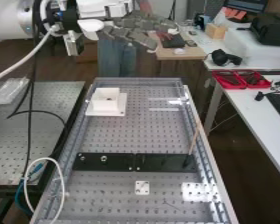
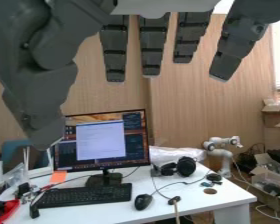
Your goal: Grab the bearing and place it in the white container
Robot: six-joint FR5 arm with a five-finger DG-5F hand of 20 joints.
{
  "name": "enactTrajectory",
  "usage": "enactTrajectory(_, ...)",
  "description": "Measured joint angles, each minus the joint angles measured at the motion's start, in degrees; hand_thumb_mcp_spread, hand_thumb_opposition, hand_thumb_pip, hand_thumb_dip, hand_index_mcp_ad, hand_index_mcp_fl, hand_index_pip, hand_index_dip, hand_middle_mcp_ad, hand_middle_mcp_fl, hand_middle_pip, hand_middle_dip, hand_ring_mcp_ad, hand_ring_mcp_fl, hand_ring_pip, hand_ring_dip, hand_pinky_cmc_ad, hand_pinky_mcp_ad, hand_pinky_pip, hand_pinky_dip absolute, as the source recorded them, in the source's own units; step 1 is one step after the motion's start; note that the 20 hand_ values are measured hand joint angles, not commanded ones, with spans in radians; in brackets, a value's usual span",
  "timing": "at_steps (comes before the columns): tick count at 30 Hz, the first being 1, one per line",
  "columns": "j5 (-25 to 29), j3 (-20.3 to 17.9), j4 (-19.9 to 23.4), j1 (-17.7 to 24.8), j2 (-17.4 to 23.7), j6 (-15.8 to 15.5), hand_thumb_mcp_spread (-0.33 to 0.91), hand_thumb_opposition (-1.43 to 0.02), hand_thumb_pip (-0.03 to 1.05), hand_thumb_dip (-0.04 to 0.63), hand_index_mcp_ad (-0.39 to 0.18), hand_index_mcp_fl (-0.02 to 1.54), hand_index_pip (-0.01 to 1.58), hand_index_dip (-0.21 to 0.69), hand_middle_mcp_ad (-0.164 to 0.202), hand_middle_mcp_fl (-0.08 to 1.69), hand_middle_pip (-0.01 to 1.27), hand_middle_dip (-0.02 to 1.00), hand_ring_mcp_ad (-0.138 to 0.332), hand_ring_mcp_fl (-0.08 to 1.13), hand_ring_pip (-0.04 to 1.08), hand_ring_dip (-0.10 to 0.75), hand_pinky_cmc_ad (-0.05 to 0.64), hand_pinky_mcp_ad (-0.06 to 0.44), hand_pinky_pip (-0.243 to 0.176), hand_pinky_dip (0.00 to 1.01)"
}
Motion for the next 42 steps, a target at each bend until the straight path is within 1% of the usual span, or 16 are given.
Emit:
enactTrajectory(6, -3.87, 3.44, -3.78, -2.5, -1.44, 0.32, 0.29, -0.74, 0.5, 0.22, -0.113, 0.29, 0.1, 0.25, 0.058, 0.14, 0.13, 0.21, 0.117, 0.01, 0.1, 0.087, 0.417, 0.297, -0.079, 0.35)
enactTrajectory(8, -5.12, 4.25, -4.4, -3.2, -1.97, 0.26, 0.29, -0.74, 0.5, 0.22, -0.113, 0.29, 0.1, 0.25, 0.061, 0.14, 0.12, 0.21, 0.117, 0.01, 0.1, 0.087, 0.417, 0.3, -0.079, 0.35)
enactTrajectory(21, -10.56, 7.7, -8.16, -6.07, -4.12, 0.01, 0.29, -0.74, 0.5, 0.22, -0.113, 0.29, 0.1, 0.248, 0.061, 0.14, 0.13, 0.21, 0.117, 0.01, 0.1, 0.087, 0.414, 0.297, -0.079, 0.35)
enactTrajectory(23, -11.33, 7.98, -8.75, -6.32, -4.15, -0.24, 0.29, -0.74, 0.5, 0.206, -0.113, 0.29, 0.1, 0.248, 0.061, 0.14, 0.13, 0.21, 0.117, 0.01, 0.09, 0.087, 0.412, 0.297, -0.079, 0.35)
enactTrajectory(25, -11.92, 8.01, -9.08, -6.53, -4.13, -0.32, 0.29, -0.74, 0.5, 0.206, -0.115, 0.29, 0.1, 0.248, 0.061, 0.14, 0.13, 0.21, 0.117, 0.01, 0.1, 0.087, 0.412, 0.304, -0.079, 0.35)
enactTrajectory(26, -12.31, 8.0, -9.18, -6.64, -4.05, -0.38, 0.29, -0.74, 0.5, 0.206, -0.115, 0.29, 0.1, 0.248, 0.061, 0.14, 0.13, 0.21, 0.117, 0.01, 0.1, 0.087, 0.428, 0.311, -0.079, 0.35)
enactTrajectory(27, -12.5, 7.97, -9.21, -6.68, -4.0, -0.43, 0.29, -0.74, 0.5, 0.206, -0.119, 0.29, 0.1, 0.248, 0.058, 0.14, 0.13, 0.21, 0.117, 0.01, 0.1, 0.087, 0.429, 0.312, -0.079, 0.35)
enactTrajectory(35, -13.91, 6.44, -8.49, -7.4, -2.66, 0.19, 0.29, -0.74, 0.5, 0.208, -0.113, 0.29, 0.1, 0.248, 0.058, 0.14, 0.13, 0.21, 0.117, 0.01, 0.1, 0.087, 0.429, 0.314, -0.079, 0.34)
enactTrajectory(42, -14.46, 5.51, -8.58, -7.71, -1.67, -0.16, 0.29, -0.74, 0.48, 0.208, -0.113, 0.29, 0.1, 0.248, 0.058, 0.14, 0.13, 0.21, 0.117, 0.01, 0.1, 0.087, 0.429, 0.314, -0.079, 0.34)
